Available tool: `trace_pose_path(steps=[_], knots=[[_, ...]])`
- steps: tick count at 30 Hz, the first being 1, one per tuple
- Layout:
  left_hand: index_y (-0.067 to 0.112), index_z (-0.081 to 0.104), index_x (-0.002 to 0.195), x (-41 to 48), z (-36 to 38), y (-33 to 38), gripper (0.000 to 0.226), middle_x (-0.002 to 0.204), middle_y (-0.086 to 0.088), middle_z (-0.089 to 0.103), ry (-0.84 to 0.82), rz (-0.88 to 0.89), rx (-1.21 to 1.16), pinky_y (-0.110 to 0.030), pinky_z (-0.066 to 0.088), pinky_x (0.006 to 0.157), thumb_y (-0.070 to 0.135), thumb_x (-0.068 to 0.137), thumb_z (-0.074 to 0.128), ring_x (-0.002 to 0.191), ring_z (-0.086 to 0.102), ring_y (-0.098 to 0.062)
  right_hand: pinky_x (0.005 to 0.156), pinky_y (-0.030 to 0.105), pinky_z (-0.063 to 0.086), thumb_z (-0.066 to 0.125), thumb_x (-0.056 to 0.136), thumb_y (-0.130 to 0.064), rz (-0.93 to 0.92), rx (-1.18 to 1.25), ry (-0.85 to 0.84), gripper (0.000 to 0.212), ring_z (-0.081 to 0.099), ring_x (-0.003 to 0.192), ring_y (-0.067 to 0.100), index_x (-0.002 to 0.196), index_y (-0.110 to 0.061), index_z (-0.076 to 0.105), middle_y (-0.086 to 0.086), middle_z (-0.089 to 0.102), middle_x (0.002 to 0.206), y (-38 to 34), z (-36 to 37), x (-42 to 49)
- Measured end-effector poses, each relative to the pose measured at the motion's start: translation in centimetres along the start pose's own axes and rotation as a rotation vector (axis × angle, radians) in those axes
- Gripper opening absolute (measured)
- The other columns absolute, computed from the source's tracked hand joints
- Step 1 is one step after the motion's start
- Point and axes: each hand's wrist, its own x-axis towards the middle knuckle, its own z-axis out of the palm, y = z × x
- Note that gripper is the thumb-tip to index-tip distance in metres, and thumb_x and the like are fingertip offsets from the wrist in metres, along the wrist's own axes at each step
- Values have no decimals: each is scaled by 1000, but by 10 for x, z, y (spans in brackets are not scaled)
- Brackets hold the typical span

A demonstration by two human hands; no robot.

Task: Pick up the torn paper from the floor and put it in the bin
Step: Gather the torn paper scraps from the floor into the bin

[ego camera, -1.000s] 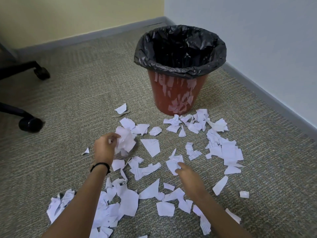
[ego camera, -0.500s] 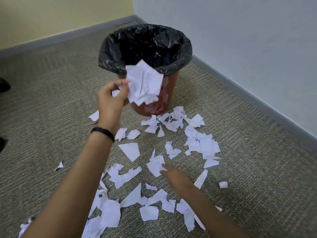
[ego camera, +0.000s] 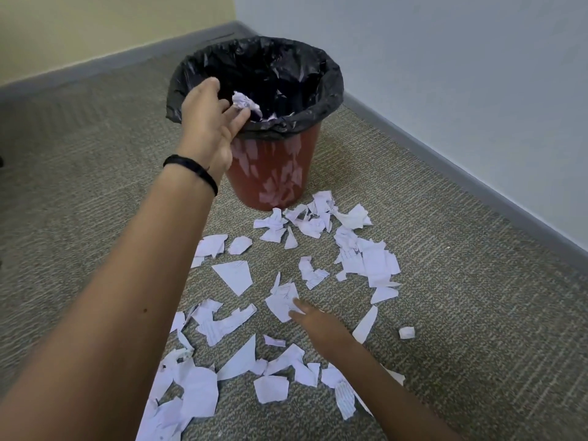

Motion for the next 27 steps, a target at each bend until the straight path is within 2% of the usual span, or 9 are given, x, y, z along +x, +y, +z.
trace_pose_path(steps=[3,7,9,12,14,16,19,23,27], knots=[[11,42,136,-4,-23,-15,38,136,-11,47,20,44,58,-25,57,83,21,100,44,116,56,-20,93,40,46,41,82,20,2,-18,-3,75,43,131,28,147,-14,26,5,4,159,-1,1,1],[13,54,115,-21,-63,-36,22,111,-1,59,71,198,291,-21,54,79,12,100,39,88,59,-7,89,37,48,41,84,18,20,-45,-16,75,43,131,25,148,-17,22,3,1,159,-3,2,3],[14,55,114,-28,-96,-51,22,114,-2,59,80,351,626,-23,53,80,10,99,39,92,58,-10,89,38,48,40,84,17,26,-49,-26,75,42,130,27,148,-17,22,5,1,159,-6,0,2],[14,54,122,-30,-159,-78,27,124,-7,57,-26,523,1343,-37,50,86,12,96,45,102,59,-22,89,40,47,43,82,16,41,-74,1,72,43,127,31,146,-13,26,8,6,158,-10,-2,-1],[14,44,135,-28,-202,-99,41,137,-14,47,-115,277,1575,-43,46,93,15,95,50,115,54,-31,88,39,48,48,81,14,47,-99,40,68,42,128,31,142,-11,31,11,11,156,-11,1,0],[17,26,146,-34,-248,-121,65,149,-18,30,-148,-134,1661,-47,36,106,24,91,59,133,37,-36,88,39,48,50,81,13,59,-127,43,67,35,132,31,140,-12,31,13,10,156,-14,3,2],[24,1,151,-59,-313,-153,99,154,-24,10,-168,-546,1794,-50,22,115,57,78,60,142,14,-42,85,39,49,52,81,12,80,-161,55,66,32,133,32,139,-13,31,14,10,155,-16,6,6],[12,-19,147,-92,-340,-169,111,152,-31,-12,-199,-589,1953,-45,5,118,59,82,58,143,-9,-43,84,38,49,51,82,13,107,-99,103,66,41,128,33,137,-16,31,15,11,154,-15,5,12],[12,-20,147,-89,-337,-167,115,150,-33,-16,-208,-598,1949,-46,4,118,59,80,60,142,-11,-47,80,37,50,49,77,19,146,-23,183,75,51,117,30,139,-18,31,13,16,151,-16,-1,22]])
